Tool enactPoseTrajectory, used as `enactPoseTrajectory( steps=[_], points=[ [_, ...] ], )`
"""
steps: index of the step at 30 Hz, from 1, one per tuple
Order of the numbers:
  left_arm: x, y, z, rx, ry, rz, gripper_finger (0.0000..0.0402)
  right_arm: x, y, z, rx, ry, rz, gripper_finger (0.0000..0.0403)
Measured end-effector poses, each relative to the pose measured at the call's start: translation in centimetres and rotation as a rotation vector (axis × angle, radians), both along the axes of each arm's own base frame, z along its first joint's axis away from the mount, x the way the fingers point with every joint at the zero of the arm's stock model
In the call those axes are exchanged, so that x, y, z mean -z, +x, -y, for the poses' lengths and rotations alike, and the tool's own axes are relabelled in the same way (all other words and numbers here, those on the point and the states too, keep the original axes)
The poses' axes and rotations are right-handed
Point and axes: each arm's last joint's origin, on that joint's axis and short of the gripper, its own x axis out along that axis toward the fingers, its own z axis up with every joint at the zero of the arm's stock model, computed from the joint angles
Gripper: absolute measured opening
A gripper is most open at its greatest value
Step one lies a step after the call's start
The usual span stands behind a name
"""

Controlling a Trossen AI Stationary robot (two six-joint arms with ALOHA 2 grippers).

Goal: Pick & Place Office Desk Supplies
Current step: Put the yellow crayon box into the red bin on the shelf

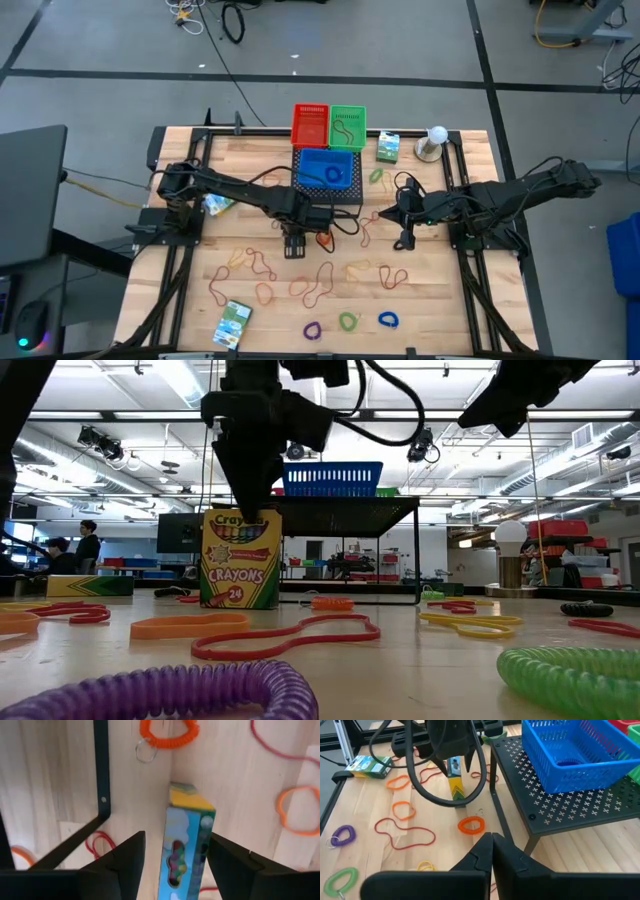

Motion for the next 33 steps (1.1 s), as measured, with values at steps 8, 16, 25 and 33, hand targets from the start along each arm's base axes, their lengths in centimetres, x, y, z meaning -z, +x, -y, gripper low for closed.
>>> enactPoseTrajectory(
  steps=[8,16,25,33],
  points=[
    [0.2,0.1,0.0,0.004,0.013,0.011,0.0177,0.0,0.0,0.0,0.0,-0.001,-0.001,0.0011],
    [1.8,-0.6,0.0,0.012,0.004,-0.029,0.0168,0.0,0.0,0.0,0.0,0.0,0.0,0.0011],
    [-0.1,-0.7,0.1,0.061,-0.034,-0.006,0.0104,0.0,0.0,0.0,0.005,-0.002,0.004,0.0011],
    [-11.8,-3.2,-0.7,0.136,-0.096,0.177,0.0093,-0.2,0.1,0.0,0.008,0.001,0.025,0.0011]
  ],
)
